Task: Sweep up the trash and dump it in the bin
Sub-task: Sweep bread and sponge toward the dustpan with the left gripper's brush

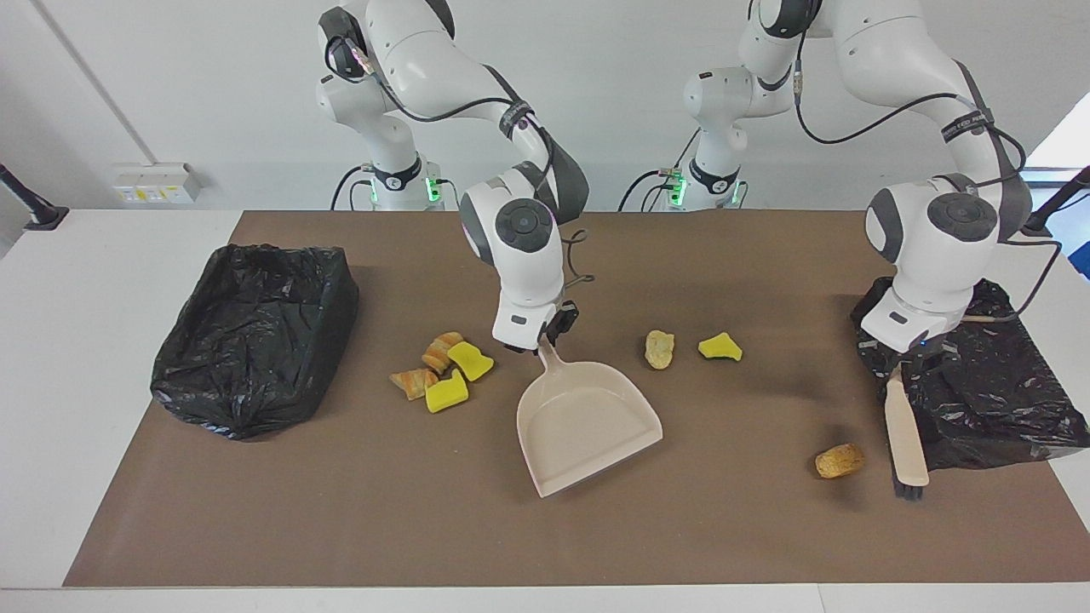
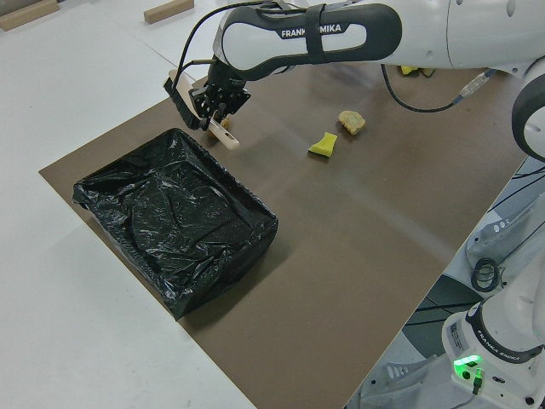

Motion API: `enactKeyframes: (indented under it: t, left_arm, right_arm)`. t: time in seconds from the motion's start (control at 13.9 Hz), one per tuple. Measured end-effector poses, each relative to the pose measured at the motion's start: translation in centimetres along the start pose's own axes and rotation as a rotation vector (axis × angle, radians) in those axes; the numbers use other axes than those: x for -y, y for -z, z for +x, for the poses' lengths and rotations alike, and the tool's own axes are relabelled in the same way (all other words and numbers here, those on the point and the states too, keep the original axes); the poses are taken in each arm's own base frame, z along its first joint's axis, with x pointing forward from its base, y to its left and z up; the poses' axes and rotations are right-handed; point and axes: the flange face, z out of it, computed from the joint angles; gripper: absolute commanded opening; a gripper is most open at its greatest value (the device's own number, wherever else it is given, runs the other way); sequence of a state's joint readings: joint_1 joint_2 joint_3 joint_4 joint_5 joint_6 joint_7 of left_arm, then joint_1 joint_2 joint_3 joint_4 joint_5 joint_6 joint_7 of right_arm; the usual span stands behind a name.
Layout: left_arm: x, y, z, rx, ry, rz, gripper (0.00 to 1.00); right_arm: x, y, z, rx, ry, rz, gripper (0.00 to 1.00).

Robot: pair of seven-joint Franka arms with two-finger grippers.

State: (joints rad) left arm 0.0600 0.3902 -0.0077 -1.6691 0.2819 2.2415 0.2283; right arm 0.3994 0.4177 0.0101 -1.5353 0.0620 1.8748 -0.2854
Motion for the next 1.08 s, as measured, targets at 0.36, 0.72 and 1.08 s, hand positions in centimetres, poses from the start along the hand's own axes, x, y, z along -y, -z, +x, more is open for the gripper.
enactKeyframes:
  t: [0.36, 0.72, 1.08]
  left_arm:
    - [-3.4, -3.9, -2.3, 0.097, -0.105, -0.062, 0.00]
    - [-10.3, -1.5, -3.0, 0.195, -0.167, -0.180, 0.00]
    - [-16.9, 1.6, -4.1, 0.327, -0.232, -0.306, 0.00]
  right_arm:
    - [2.1, -1.2, -1.9, 0.091, 0.269, -0.073, 0.00]
    - [3.3, -2.8, -3.4, 0.136, 0.317, -0.063, 0.00]
    - [6.4, -4.2, -4.8, 0.170, 0.373, -0.058, 0.00]
